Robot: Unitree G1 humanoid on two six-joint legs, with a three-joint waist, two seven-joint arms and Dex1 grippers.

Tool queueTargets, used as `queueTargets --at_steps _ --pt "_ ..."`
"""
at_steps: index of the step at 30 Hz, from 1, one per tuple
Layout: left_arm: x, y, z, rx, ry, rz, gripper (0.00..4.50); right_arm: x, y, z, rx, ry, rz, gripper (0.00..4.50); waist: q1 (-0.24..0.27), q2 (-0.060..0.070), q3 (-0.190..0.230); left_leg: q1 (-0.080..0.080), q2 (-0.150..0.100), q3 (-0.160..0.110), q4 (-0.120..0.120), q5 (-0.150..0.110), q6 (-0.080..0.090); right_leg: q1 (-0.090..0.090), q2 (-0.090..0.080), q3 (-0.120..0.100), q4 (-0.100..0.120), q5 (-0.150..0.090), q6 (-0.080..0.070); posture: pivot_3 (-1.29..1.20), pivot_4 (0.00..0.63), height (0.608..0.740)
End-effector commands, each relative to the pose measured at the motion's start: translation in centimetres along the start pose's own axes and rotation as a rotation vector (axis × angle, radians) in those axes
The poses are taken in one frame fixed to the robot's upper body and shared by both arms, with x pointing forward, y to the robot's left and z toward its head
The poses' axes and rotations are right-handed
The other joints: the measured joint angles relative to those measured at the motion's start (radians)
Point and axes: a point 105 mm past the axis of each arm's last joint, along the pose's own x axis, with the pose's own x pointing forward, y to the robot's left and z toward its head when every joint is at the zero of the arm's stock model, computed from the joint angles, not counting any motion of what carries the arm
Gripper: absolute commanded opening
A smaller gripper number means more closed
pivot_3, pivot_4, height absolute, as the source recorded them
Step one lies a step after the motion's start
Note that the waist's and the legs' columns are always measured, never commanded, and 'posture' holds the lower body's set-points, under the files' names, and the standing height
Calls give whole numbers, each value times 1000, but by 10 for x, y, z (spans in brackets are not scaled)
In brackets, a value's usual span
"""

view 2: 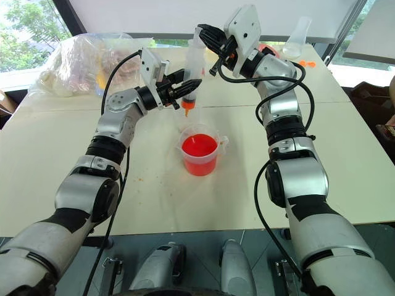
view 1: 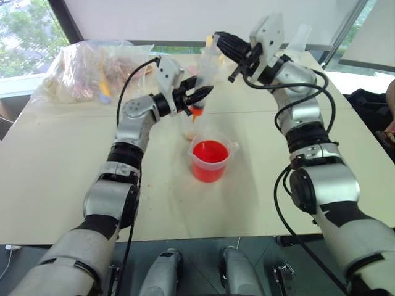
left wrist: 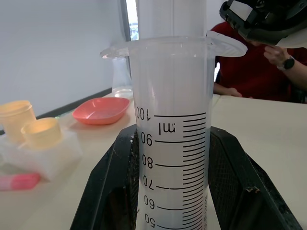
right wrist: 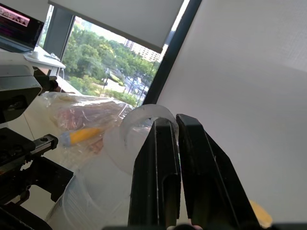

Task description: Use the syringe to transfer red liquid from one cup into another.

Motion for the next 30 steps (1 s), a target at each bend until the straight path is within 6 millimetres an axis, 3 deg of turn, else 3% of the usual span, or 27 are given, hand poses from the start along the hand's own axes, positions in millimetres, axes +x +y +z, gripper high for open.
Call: queueTargets --at_steps 1,13,24,27,30 --pt "7 8 40 58 -108 26 1434 4 5 9 -11 -42 13 119 0 0 0 0 0 0 0 0 0 0 0 0 0 0 0 0 150 740" --pt "7 9 72 45 -210 43 1434 0 32 -10 95 -26 27 119 -8 0 0 0 0 -1 0 0 0 -1 0 1 2 0 0 0 150 740" --pt "5 4 64 44 -183 22 1434 -3 21 -7 85 -22 -4 119 -21 0 0 0 0 0 1 0 1 -4 0 5 10 0 0 0 150 740" --pt "4 5 62 41 -176 26 1434 -9 12 -3 71 -23 -27 1055 -21 0 0 0 0 0 1 0 1 -4 0 5 10 0 0 0 150 740" --pt "3 6 60 40 -170 27 1434 -15 0 -1 28 -11 -70 2489 -20 0 0 0 0 0 1 -1 1 -4 0 5 10 0 0 0 150 740"
